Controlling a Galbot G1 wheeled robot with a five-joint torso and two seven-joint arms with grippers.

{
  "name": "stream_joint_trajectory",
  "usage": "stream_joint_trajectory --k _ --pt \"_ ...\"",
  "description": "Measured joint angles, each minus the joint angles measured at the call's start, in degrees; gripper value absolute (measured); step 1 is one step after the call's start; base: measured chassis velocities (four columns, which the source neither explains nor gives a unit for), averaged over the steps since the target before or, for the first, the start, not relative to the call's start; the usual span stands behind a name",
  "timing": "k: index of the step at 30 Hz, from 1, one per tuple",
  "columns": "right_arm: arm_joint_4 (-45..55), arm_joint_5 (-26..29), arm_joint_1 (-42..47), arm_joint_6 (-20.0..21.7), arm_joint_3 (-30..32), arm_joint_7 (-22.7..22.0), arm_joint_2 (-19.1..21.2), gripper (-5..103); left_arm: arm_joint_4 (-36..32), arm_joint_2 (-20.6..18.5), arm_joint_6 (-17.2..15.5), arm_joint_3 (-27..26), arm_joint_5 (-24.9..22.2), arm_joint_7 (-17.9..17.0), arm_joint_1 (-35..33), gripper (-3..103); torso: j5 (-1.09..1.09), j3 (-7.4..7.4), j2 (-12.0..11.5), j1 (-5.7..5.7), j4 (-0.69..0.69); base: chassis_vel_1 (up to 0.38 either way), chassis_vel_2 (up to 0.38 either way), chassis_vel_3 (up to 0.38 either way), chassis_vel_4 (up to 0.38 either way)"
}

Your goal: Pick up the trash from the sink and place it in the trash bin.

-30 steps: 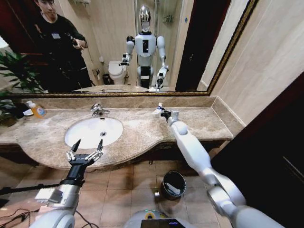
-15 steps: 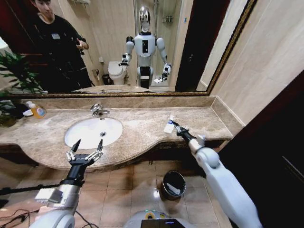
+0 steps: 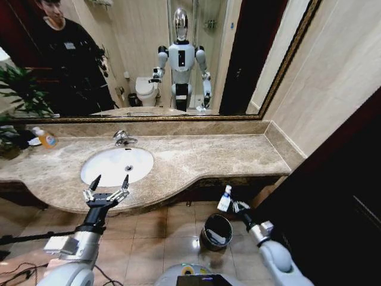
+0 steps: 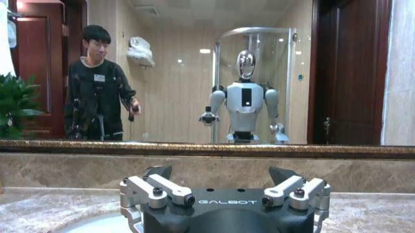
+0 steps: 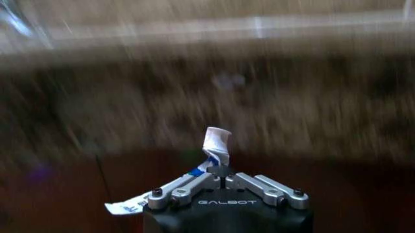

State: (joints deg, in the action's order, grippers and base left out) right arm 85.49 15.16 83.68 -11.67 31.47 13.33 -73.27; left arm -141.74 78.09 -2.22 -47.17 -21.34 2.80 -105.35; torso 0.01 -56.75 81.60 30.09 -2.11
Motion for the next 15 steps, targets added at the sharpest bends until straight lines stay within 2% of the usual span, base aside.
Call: stream_joint_trajectory --k 1,5,6,11,15 --pt "0.0 0.0 0.0 0.0 0.0 0.0 0.0 0 0.0 0.0 0.0 0.0 0.0 0.0 0.0 100 0.0 0.0 0.0 0.0 0.0 0.0 0.0 0.0 0.0" --pt "-17.35 -4.87 -6.61 -1.11 -0.24 -2.19 -2.79 0 0.0 0.0 0.0 0.0 0.0 0.01 0.0 100 0.0 0.0 0.0 0.0 0.0 0.0 0.0 0.0 0.0" --pt "-17.35 -4.87 -6.61 -1.11 -0.24 -2.19 -2.79 0 0.0 0.0 0.0 0.0 0.0 0.01 0.0 100 0.0 0.0 0.0 0.0 0.0 0.0 0.0 0.0 0.0" --pt "-38.62 -6.59 -15.7 -4.8 -1.17 -3.92 -4.97 0 0.0 0.0 0.0 -0.01 0.0 0.0 0.0 100 0.0 0.0 0.0 0.0 0.0 0.0 0.0 0.0 0.0" --pt "-42.91 -6.03 -17.85 -5.73 -1.82 -3.83 -5.46 0 0.0 0.0 0.0 0.0 0.0 0.0 0.0 100 -0.02 -0.01 0.0 0.0 0.0 0.0 0.0 0.0 0.0"
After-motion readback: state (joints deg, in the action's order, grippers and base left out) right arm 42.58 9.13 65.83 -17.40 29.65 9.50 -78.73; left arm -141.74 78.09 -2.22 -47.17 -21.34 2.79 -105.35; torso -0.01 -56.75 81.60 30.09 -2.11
